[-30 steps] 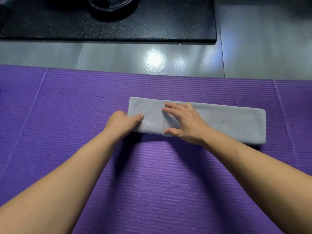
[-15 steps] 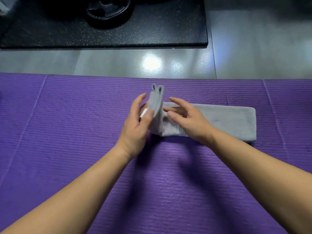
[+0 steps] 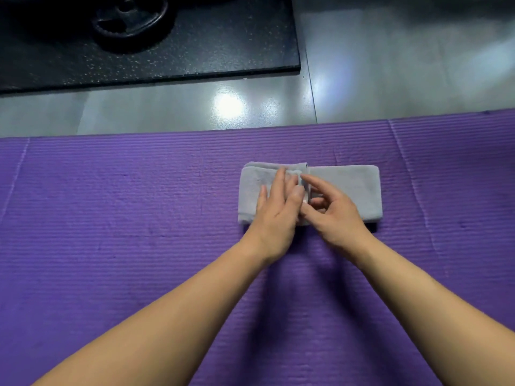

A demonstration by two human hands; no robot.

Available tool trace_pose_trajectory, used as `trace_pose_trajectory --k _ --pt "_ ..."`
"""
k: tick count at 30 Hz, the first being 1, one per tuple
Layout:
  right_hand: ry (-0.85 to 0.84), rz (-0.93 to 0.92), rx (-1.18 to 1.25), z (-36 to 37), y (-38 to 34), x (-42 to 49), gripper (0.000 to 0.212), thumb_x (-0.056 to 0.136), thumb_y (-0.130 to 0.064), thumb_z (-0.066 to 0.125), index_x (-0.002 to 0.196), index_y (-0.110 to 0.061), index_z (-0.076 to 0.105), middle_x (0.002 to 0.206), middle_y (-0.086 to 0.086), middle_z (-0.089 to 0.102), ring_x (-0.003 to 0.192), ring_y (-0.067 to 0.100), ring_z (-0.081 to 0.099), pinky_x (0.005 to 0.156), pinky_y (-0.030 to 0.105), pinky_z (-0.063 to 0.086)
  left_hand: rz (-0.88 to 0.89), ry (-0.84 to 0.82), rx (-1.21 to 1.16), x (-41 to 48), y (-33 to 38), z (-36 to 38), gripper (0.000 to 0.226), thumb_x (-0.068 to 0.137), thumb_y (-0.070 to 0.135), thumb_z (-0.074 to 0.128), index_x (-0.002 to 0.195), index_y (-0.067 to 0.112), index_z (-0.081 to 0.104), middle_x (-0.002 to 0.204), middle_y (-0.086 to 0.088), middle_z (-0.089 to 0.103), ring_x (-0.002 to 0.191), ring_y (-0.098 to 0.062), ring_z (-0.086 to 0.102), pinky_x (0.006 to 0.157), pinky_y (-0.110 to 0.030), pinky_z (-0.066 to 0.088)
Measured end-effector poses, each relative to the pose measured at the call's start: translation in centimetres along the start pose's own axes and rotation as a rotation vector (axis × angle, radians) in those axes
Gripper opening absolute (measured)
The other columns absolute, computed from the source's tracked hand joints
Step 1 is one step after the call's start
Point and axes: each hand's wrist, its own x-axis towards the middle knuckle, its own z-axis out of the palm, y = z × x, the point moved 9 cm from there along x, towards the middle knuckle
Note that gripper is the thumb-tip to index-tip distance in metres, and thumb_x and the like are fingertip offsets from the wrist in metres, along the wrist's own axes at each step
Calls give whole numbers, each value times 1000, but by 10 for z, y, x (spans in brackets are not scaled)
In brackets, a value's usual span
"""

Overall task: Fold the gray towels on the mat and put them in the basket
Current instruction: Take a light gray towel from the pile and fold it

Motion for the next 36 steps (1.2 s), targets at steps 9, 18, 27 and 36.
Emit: trace_pose_trajectory --k 9,18,27,36 --pt "-11 -101 -428 12 -7 4 51 99 -20 59 149 -21 48 130 -8 55 110 6 50 110 32 40 -268 357 301 2 -53 -87 50 93 46 63 133 20 50 122 -5 60 110 -25 61 98 -43 49" --pt "-25 -63 -510 20 4 7 51 103 -24 52 153 -21 42 153 3 43 141 22 38 119 27 23 -402 290 26 0 -68 -83 51 85 63 66 102 15 68 95 3 73 87 -16 69 81 -38 56" --pt "203 -327 -739 16 -46 -18 21 88 -16 70 108 -20 73 133 5 57 111 32 50 94 50 46 -397 314 -106 -24 -57 -85 62 67 73 63 98 20 65 95 2 73 91 -21 71 88 -53 56" --pt "-82 62 -204 43 -24 -24 80 78 -93 35 120 -29 60 118 -7 68 120 22 55 108 47 39 -267 258 -414 -44 -14 -75 27 105 36 52 96 11 54 96 -8 62 83 -21 67 63 -40 61"
